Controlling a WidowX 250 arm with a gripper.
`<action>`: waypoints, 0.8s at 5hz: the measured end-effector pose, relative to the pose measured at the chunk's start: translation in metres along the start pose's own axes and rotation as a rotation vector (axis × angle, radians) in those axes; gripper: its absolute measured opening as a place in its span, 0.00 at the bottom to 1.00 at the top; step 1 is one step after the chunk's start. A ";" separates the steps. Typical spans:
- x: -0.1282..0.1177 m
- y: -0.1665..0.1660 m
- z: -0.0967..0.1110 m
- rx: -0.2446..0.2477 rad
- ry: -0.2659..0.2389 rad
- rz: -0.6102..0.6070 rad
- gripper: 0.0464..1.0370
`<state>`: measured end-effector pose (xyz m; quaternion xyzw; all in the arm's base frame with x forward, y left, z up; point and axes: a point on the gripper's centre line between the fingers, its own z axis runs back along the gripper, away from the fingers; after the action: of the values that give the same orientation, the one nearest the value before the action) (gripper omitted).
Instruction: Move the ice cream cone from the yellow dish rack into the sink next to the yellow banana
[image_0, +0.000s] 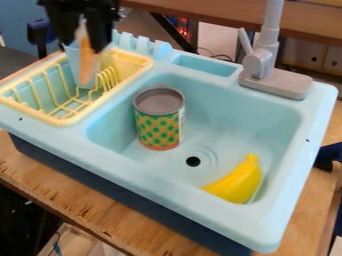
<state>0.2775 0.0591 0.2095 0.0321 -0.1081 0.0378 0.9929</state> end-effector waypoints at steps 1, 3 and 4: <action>0.004 -0.040 0.002 -0.026 -0.017 -0.120 0.64; 0.008 -0.104 0.000 -0.048 -0.104 -0.276 0.64; 0.011 -0.119 -0.023 -0.054 -0.061 -0.264 0.64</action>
<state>0.3025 -0.0569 0.1827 0.0207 -0.1340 -0.0970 0.9860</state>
